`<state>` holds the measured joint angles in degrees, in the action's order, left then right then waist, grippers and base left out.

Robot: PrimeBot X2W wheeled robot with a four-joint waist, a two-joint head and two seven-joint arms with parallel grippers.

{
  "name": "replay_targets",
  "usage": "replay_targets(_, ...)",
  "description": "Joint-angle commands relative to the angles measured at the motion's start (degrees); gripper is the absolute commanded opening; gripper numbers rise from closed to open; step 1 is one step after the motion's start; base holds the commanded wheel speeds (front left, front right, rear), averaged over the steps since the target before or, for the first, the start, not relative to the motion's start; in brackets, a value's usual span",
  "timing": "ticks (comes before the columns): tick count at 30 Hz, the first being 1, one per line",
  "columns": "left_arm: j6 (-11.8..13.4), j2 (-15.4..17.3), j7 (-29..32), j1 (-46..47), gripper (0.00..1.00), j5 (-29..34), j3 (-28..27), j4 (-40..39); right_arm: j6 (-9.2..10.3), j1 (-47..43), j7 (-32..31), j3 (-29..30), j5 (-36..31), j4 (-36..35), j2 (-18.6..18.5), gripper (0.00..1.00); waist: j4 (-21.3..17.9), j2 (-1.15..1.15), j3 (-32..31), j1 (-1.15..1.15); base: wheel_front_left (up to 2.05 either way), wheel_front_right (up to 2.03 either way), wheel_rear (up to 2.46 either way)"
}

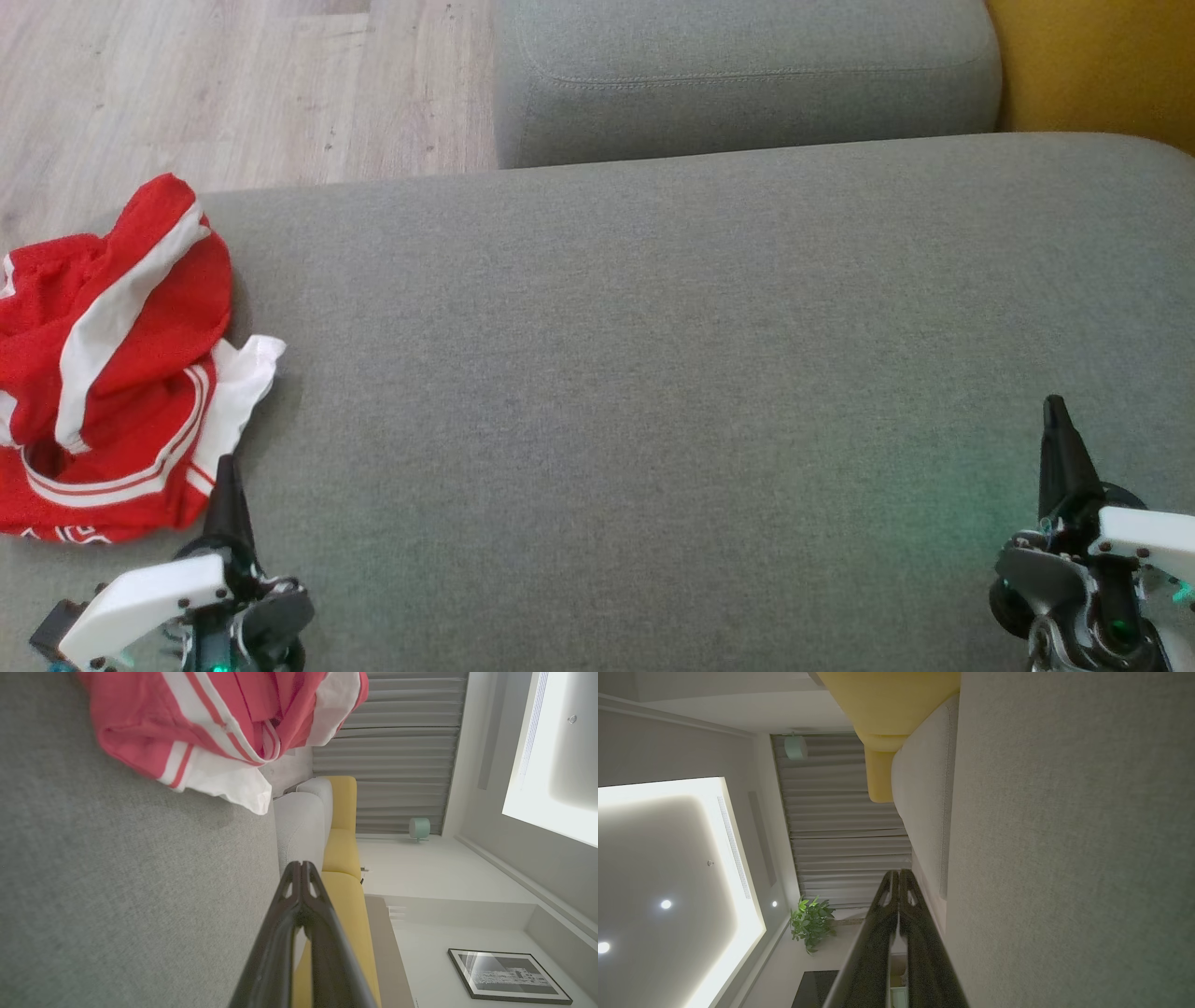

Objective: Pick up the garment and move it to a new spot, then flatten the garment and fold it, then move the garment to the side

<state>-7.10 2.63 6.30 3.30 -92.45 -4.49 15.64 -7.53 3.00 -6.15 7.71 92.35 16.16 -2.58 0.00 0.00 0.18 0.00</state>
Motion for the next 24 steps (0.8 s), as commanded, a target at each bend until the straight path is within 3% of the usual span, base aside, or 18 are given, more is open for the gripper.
replay_targets(1,-0.4,0.2,0.2,2.9,0.00,0.3,-2.0,-1.6,0.04,3.2,-0.3,-1.2,-0.2,-2.1,-0.3,0.00,0.0,0.00,0.0,0.00,0.00,0.00,0.00)
replay_targets(24,-0.4,0.2,0.2,2.9,0.00,0.3,-2.0,-1.6,0.04,3.2,-0.3,-1.2,-0.2,-2.1,-0.3,0.00,0.0,0.00,0.0,0.00,0.00,0.00,0.00)
